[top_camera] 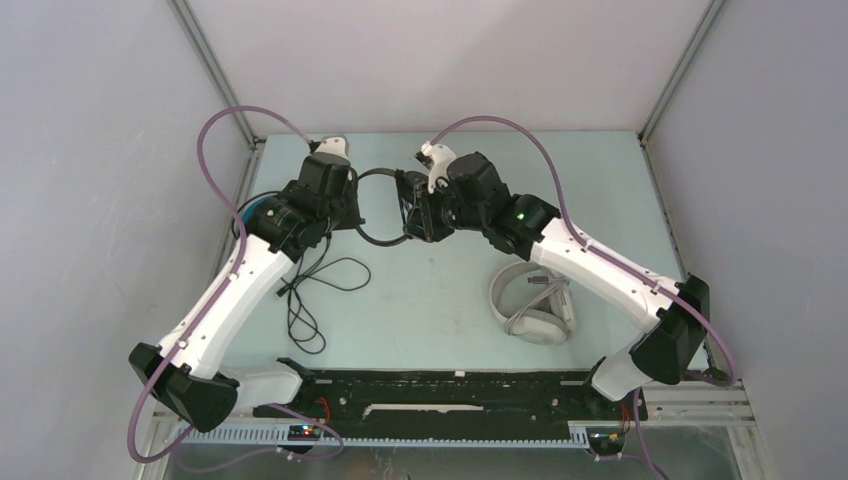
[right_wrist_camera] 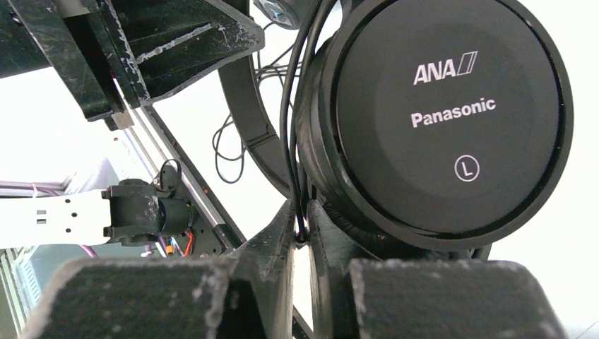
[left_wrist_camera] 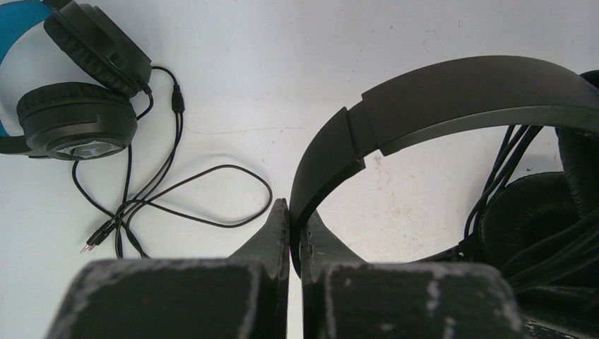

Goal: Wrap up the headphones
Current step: Wrap the headphones cable around the headphones.

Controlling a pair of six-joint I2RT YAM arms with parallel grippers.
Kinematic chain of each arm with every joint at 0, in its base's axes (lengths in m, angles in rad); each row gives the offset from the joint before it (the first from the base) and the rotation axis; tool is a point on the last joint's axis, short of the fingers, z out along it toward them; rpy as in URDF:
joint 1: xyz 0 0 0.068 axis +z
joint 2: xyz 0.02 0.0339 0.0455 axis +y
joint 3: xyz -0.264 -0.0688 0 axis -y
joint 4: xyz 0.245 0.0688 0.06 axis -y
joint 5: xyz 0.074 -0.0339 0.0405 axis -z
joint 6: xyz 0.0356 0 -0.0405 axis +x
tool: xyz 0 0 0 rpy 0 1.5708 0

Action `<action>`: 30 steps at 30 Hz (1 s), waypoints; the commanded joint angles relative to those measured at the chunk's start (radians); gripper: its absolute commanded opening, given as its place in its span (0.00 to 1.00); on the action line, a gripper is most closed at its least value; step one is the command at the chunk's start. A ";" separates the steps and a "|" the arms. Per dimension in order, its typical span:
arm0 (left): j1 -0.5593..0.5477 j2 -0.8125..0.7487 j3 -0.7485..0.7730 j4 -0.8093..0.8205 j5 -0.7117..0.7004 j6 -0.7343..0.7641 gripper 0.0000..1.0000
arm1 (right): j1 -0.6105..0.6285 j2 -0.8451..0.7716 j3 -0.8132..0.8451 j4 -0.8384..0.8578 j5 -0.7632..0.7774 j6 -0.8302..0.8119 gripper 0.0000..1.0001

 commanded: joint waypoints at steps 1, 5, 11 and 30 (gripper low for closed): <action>0.001 -0.037 0.048 0.026 0.027 -0.011 0.00 | -0.002 -0.054 -0.003 0.029 0.057 -0.039 0.13; 0.002 -0.023 0.060 0.004 0.018 -0.002 0.00 | -0.001 -0.070 -0.003 0.026 0.052 -0.036 0.16; 0.001 -0.019 0.052 0.002 0.004 -0.001 0.00 | 0.002 -0.082 -0.005 0.004 0.066 -0.028 0.18; 0.002 0.004 0.054 -0.007 0.014 0.003 0.00 | 0.069 -0.107 -0.007 0.066 -0.013 -0.113 0.07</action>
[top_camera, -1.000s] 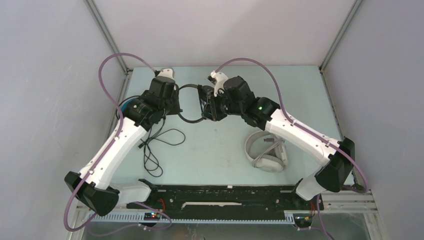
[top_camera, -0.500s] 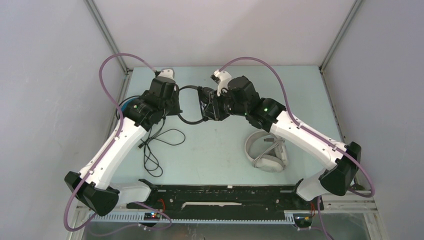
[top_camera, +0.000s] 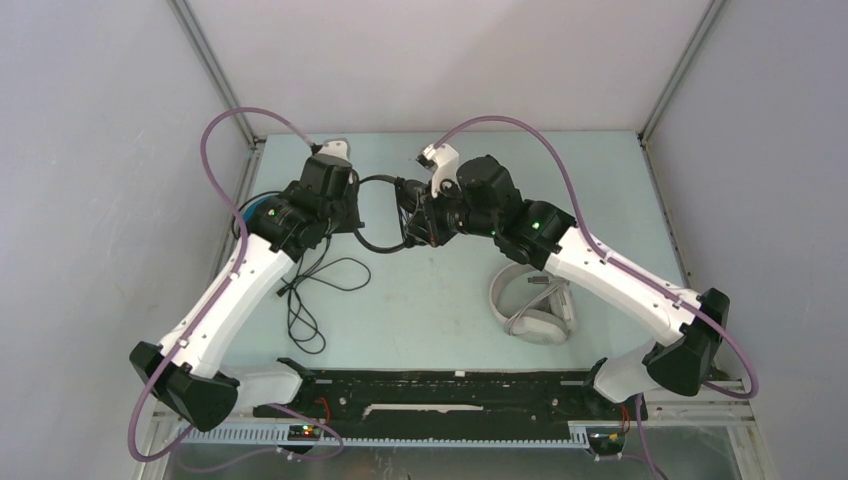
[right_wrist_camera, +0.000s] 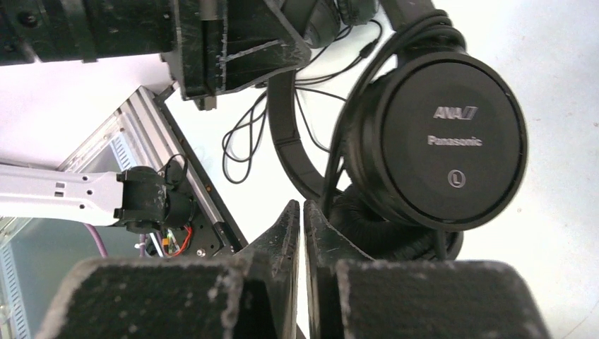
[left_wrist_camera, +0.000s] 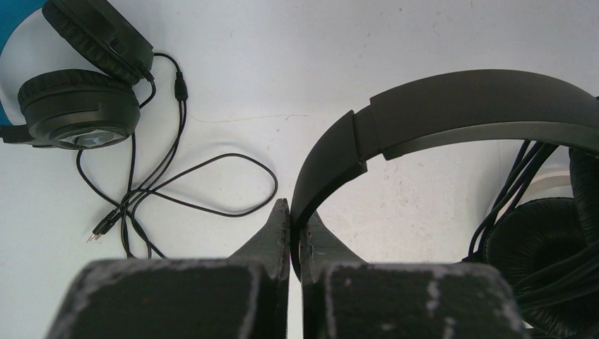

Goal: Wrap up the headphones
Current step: Wrap the headphones cable around the headphones.

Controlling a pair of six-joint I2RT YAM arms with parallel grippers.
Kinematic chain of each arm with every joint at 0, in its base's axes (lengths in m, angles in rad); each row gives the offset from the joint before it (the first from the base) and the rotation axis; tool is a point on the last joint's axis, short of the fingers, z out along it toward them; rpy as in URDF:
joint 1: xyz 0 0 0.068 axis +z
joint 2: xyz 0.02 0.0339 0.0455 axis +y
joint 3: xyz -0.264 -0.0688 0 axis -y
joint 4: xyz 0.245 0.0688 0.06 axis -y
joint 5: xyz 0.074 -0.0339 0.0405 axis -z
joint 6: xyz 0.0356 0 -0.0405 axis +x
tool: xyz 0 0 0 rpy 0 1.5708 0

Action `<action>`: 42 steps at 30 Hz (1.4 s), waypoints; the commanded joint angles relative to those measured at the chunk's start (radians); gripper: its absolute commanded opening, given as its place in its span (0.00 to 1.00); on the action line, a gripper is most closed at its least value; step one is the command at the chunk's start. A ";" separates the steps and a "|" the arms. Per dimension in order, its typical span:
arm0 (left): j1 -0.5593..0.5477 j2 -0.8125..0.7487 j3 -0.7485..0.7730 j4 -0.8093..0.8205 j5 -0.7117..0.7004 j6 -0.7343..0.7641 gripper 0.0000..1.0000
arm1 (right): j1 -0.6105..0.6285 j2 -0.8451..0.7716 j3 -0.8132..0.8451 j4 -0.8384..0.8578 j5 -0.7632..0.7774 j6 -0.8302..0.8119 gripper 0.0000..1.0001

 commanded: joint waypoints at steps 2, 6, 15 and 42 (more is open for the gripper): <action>0.005 0.005 0.047 0.034 0.015 0.008 0.00 | 0.031 -0.021 0.010 0.052 -0.022 -0.029 0.07; 0.019 0.038 0.025 0.064 0.041 0.019 0.00 | 0.030 -0.052 0.032 0.016 -0.025 0.001 0.09; 0.042 0.258 0.050 0.180 0.126 -0.002 0.00 | 0.018 -0.273 -0.069 -0.004 0.108 0.053 0.43; 0.048 1.152 0.843 0.164 0.271 -0.104 0.07 | -0.115 -0.477 -0.209 -0.119 0.192 0.054 1.00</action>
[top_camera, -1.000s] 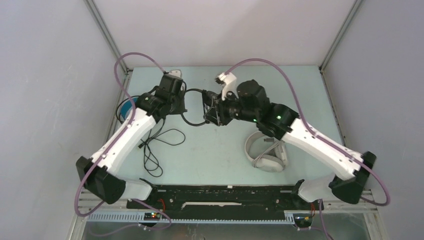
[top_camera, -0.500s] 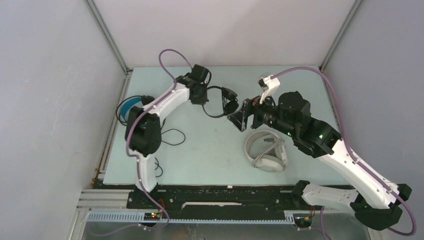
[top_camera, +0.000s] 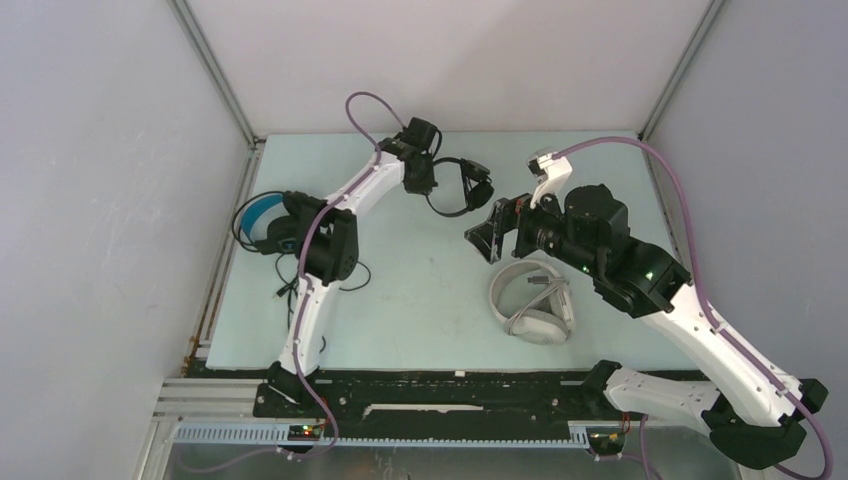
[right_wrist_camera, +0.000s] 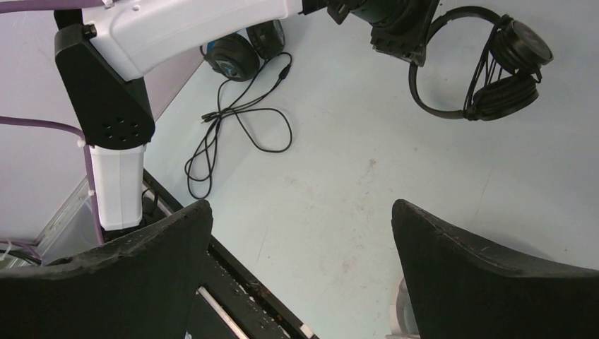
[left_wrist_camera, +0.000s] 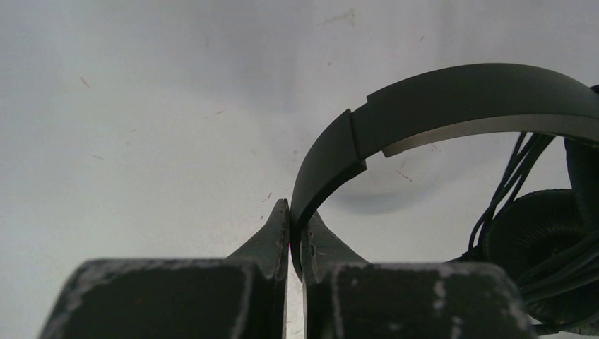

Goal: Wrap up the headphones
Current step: Wrap the headphones cable around the headphones.

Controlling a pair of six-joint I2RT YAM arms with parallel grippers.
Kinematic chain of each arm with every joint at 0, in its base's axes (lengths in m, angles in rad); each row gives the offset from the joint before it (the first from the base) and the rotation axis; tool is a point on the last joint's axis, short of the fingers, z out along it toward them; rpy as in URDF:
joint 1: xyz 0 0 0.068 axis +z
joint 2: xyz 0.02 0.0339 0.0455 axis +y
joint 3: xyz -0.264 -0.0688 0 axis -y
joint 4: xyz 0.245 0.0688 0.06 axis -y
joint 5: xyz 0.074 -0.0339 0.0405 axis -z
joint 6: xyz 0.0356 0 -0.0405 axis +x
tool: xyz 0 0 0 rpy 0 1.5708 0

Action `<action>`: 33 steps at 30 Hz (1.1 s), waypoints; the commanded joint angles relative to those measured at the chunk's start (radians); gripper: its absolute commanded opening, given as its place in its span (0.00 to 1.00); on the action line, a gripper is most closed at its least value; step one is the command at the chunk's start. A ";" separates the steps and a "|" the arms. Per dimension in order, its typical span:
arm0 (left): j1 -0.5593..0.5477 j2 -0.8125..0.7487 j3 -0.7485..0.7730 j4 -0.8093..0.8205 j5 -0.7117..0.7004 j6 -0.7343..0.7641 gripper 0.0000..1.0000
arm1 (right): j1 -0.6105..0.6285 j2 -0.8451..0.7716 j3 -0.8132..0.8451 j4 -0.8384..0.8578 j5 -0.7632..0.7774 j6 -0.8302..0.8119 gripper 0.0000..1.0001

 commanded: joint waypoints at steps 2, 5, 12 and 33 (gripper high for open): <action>0.005 0.016 0.038 0.059 0.067 -0.047 0.08 | -0.013 -0.009 0.003 0.027 -0.009 -0.011 1.00; 0.005 0.034 0.031 0.059 0.081 -0.049 0.14 | -0.019 -0.006 0.003 0.034 -0.026 -0.014 0.99; 0.006 0.029 -0.008 0.080 0.085 -0.052 0.17 | -0.085 -0.004 0.003 -0.004 -0.023 -0.022 0.99; 0.033 -0.171 -0.090 -0.016 0.042 0.038 0.48 | -0.112 -0.004 -0.069 0.060 -0.045 -0.022 1.00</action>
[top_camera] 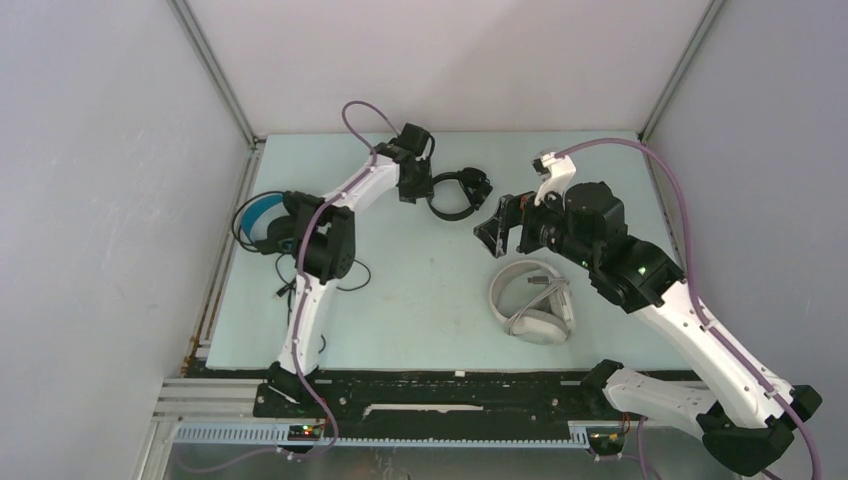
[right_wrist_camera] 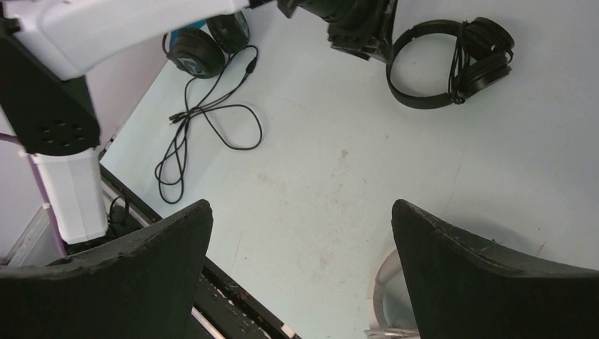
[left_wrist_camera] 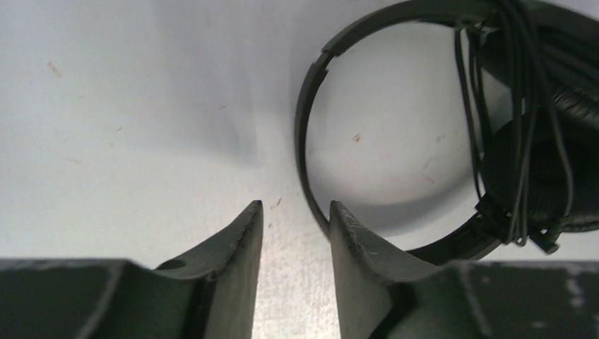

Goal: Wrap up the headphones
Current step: Wrap the headphones cable around the headphones.

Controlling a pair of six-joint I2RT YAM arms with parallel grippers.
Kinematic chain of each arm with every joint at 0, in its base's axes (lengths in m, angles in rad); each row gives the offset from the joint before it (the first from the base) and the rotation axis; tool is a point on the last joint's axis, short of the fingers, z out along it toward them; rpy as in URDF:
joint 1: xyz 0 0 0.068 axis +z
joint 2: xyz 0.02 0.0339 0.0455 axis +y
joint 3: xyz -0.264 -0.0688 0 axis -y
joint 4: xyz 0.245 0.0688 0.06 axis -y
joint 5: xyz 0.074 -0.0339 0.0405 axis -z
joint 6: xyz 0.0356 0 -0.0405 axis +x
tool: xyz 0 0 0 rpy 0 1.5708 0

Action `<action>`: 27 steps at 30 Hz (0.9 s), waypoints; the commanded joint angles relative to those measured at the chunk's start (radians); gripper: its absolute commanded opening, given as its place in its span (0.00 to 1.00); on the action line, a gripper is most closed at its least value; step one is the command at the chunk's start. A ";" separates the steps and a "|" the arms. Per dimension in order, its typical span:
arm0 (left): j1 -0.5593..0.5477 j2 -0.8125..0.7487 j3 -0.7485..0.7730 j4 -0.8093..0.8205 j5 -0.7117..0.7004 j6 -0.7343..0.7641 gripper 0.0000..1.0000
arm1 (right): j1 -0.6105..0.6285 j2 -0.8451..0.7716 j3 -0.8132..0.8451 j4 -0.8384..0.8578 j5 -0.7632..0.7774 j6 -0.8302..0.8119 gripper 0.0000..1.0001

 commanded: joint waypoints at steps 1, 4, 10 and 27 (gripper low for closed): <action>0.005 -0.240 -0.048 -0.068 -0.053 0.069 0.52 | -0.011 0.002 -0.011 0.049 -0.006 -0.010 0.99; 0.005 -0.396 -0.146 -0.104 -0.157 0.126 0.71 | -0.019 0.020 -0.014 0.048 -0.010 -0.018 1.00; 0.028 -0.725 -0.448 -0.084 -0.378 0.195 1.00 | -0.042 0.042 -0.052 0.064 0.031 -0.092 0.99; 0.454 -0.940 -0.774 0.067 -0.511 -0.149 0.93 | -0.076 0.051 -0.100 0.140 -0.084 -0.074 1.00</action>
